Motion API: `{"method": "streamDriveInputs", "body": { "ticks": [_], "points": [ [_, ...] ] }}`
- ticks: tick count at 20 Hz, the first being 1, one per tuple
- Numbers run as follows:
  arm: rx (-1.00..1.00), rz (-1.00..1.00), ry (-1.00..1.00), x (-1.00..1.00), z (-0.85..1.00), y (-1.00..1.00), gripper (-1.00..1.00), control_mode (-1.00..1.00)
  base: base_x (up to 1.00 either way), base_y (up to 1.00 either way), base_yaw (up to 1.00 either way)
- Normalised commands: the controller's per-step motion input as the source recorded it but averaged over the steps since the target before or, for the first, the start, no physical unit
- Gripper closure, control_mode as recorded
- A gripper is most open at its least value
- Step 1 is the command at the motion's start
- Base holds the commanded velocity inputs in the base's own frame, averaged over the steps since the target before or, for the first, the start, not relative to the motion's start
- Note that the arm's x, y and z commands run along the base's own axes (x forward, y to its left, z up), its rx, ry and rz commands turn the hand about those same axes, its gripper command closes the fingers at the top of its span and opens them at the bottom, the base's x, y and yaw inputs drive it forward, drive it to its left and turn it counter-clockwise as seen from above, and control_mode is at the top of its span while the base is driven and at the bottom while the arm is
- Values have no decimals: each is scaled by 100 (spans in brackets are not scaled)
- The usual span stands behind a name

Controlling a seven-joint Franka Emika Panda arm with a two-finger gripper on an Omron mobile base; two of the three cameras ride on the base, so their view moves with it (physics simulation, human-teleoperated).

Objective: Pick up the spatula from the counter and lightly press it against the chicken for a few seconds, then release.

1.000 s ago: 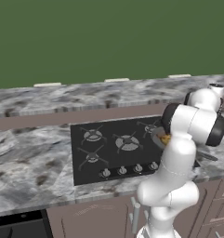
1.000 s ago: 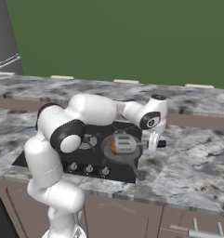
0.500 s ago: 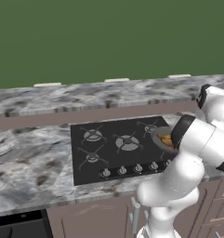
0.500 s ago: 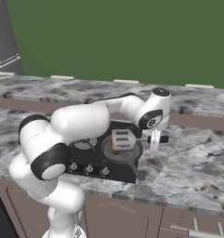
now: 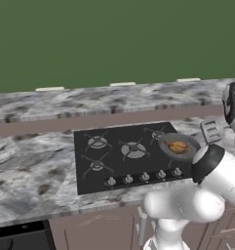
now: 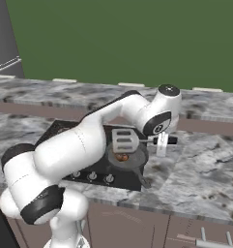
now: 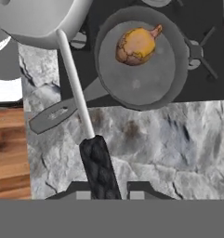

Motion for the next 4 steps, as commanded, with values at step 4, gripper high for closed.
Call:
{"method": "streamDriveInputs", "body": {
  "ticks": [4],
  "points": [
    [0, 0, -12, -58, 43, 25, 100, -100, 0, 0, 0]
  ]
}}
